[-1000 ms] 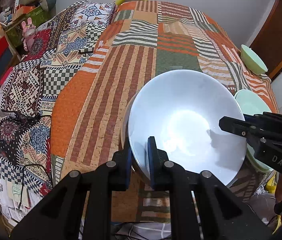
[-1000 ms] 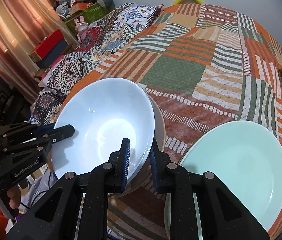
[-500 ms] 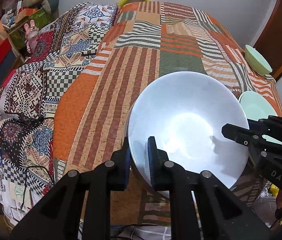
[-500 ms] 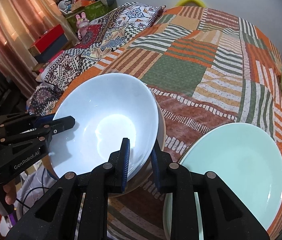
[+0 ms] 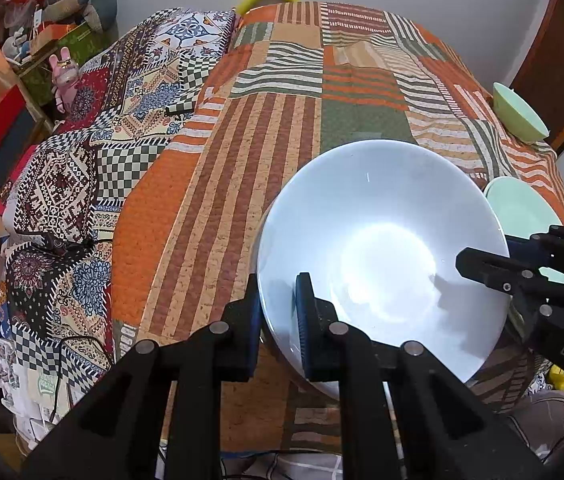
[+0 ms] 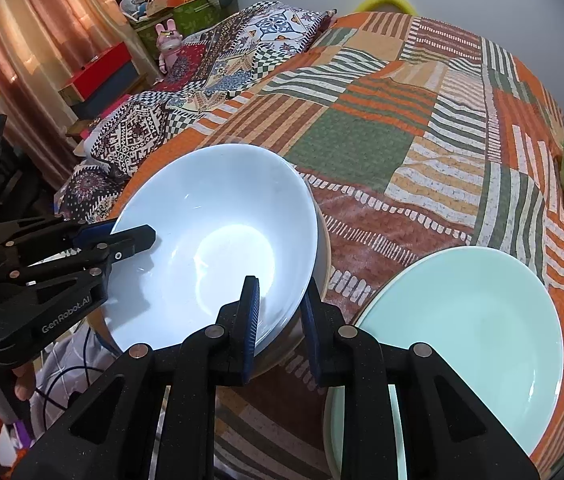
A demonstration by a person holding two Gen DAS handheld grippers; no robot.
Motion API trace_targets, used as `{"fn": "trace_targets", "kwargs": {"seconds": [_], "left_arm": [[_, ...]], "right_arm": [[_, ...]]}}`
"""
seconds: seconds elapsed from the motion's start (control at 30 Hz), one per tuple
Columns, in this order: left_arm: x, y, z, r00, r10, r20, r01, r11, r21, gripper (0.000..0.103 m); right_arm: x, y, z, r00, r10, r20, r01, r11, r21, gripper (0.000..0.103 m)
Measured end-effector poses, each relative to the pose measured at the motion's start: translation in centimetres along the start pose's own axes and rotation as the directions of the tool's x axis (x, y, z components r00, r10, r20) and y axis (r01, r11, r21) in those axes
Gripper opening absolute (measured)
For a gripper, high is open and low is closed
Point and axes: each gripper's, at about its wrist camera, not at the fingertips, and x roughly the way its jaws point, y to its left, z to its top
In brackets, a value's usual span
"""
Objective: Organize plates and bowls
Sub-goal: 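Lower the white bowl into the pink bowl and open both tools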
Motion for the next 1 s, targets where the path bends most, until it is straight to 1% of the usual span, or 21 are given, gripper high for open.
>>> {"fn": "trace_targets", "kwargs": {"seconds": [0.1,0.2,0.23,0.3,0.33,0.37,0.4,0.47,0.57,0.67,0.7,0.73,0.8,0.9,0.97,1.0], "left_arm": [[0.1,0.0,0.1,1.0,0.005,0.0,-0.005,1.0,-0.005,0.014],[0.2,-0.1,0.3,1.0,0.026,0.007,-0.026,1.0,0.0,0.014],[0.2,-0.2,0.3,0.999,0.039,0.011,-0.039,0.999,0.009,0.014],[0.1,-0.6,0.4,0.995,0.092,0.026,-0.092,0.995,0.033,0.014],[0.1,-0.8,0.3,0.994,0.109,0.029,-0.11,0.992,0.053,0.014],[0.2,-0.9,0.2,0.996,0.092,0.019,-0.093,0.994,0.055,0.014],[0.3,-0.8,0.2,0.997,0.079,0.012,-0.08,0.995,0.053,0.014],[0.3,-0.8,0.2,0.996,0.089,0.012,-0.089,0.994,0.06,0.014],[0.0,-0.7,0.3,0.996,0.085,0.017,-0.085,0.995,0.049,0.014],[-0.6,-0.6,0.6,0.996,0.082,0.028,-0.083,0.996,0.034,0.014],[-1.0,-0.5,0.8,0.996,0.076,0.036,-0.077,0.997,0.031,0.015],[-1.5,-0.6,0.9,0.996,0.074,0.044,-0.076,0.997,0.029,0.017],[-2.6,-0.8,1.3,0.996,0.064,0.068,-0.066,0.997,0.028,0.018],[-4.6,-1.7,2.1,0.993,0.037,0.116,-0.041,0.999,0.032,0.018],[-6.1,-2.3,2.7,0.989,0.013,0.149,-0.019,0.999,0.036,0.022],[-6.8,-2.6,2.9,0.986,0.0,0.166,-0.007,0.999,0.039,0.027]], "right_arm": [[0.0,-0.1,0.1,1.0,0.01,-0.007,-0.01,1.0,0.015,0.02],[-0.2,-0.1,0.1,1.0,0.017,-0.01,-0.017,1.0,0.018,0.02],[-0.2,0.0,0.1,1.0,0.018,-0.008,-0.018,1.0,0.016,0.02],[-0.4,0.0,-0.1,1.0,0.014,-0.006,-0.014,1.0,0.01,0.02],[-0.7,0.0,-0.1,1.0,-0.006,0.01,0.006,1.0,0.004,0.021],[-1.0,0.0,-0.1,1.0,-0.015,0.024,0.015,1.0,-0.003,0.023],[-1.4,-0.1,0.0,0.999,-0.006,0.035,0.006,1.0,-0.008,0.025],[-1.6,-0.5,0.1,0.999,0.027,0.038,-0.027,1.0,0.003,0.031],[-1.5,-0.9,0.0,0.999,0.012,0.04,-0.013,1.0,0.014,0.031],[-1.6,-1.2,-0.3,0.999,0.026,0.041,-0.027,0.999,0.023,0.031],[-1.8,-1.2,-0.4,0.999,0.024,0.045,-0.025,0.999,0.02,0.031],[-1.9,-1.2,-0.3,0.999,0.02,0.049,-0.021,1.0,0.016,0.031],[-2.7,-1.4,-0.4,0.998,0.007,0.067,-0.008,1.0,0.011,0.031],[-4.3,-2.3,-0.5,0.994,0.008,0.106,-0.011,1.0,0.025,0.032],[-5.5,-3.0,-0.5,0.991,0.003,0.136,-0.008,0.999,0.039,0.034],[-6.5,-3.5,-0.5,0.987,-0.003,0.159,-0.005,0.999,0.049,0.034]]}}
